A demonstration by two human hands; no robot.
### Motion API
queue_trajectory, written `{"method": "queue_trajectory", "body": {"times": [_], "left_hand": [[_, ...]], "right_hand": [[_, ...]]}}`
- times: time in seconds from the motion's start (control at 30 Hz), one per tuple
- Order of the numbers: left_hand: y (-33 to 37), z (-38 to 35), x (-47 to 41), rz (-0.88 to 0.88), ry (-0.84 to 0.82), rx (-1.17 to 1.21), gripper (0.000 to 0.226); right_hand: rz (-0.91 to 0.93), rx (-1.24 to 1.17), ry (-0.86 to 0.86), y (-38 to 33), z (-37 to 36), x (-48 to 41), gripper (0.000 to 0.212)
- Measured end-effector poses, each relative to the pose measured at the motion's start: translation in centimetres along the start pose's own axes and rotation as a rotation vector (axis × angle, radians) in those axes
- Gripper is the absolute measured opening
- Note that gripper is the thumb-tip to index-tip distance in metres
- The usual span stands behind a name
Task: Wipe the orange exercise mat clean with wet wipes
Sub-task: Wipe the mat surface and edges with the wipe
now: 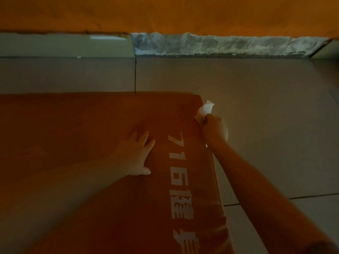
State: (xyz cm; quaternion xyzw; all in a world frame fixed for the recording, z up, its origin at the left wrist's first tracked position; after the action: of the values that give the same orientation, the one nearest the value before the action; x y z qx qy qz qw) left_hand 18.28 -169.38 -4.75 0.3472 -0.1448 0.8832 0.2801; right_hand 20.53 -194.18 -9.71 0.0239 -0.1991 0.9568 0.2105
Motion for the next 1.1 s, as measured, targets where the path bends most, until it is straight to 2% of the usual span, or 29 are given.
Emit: {"method": "queue_trajectory", "body": {"times": [0.17, 0.27, 0.4, 0.47, 0.6, 0.67, 0.77, 0.9, 1.03, 1.1], "left_hand": [[0.1, 3.1, -0.4, 0.013, -0.229, -0.002, 0.091], [1.5, 2.9, -0.8, 0.110, -0.225, 0.127, 0.087], [4.9, 1.3, -2.1, 0.343, 0.196, 0.338, 0.070], [6.2, 0.1, -2.8, 0.437, 0.303, 0.364, 0.068], [6.8, -3.5, -3.6, 0.457, 0.547, 0.385, 0.064], [6.6, -4.2, -4.0, 0.457, 0.650, 0.427, 0.057], [6.5, -4.5, -4.0, 0.445, 0.733, 0.443, 0.055], [6.5, -4.9, -4.4, 0.414, 0.767, 0.462, 0.059], [6.4, -5.0, -4.6, 0.424, 0.816, 0.473, 0.057], [6.5, -5.1, -4.7, 0.428, 0.831, 0.475, 0.057]], "right_hand": [[0.075, 0.156, -0.228, 0.3, 1.1, 0.2, 0.037], [0.102, 0.261, -0.332, 0.1, 1.5, 0.0, 0.052], [0.124, 0.265, -0.461, 0.0, 2.1, -0.2, 0.061], [0.111, 0.138, -0.511, 0.2, 2.8, 0.3, 0.059], [0.118, -0.013, -0.619, 0.5, 3.9, 1.8, 0.058], [0.049, -0.142, -0.652, 0.6, 4.0, 2.4, 0.054], [-0.028, -0.031, -0.778, 0.1, 5.0, 2.9, 0.055], [0.030, 0.166, -0.718, -0.1, 5.3, 2.2, 0.060], [0.051, -0.019, -0.496, -0.3, 3.0, 3.1, 0.034], [0.089, -0.003, -0.363, -0.2, 1.5, 3.0, 0.032]]}}
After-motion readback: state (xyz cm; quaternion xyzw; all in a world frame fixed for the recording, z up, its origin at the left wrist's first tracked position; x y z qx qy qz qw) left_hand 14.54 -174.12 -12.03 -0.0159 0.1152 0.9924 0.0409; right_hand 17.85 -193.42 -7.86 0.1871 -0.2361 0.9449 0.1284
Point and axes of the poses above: each hand's wrist, its own x-axis away from the middle knuckle, its own z-axis out of the back of the hand, y = z × x, the point moved 1 cm from there along -x, towards the middle knuckle, and after that the axes turned 3 degrees about -x, right-handed, at the moved point
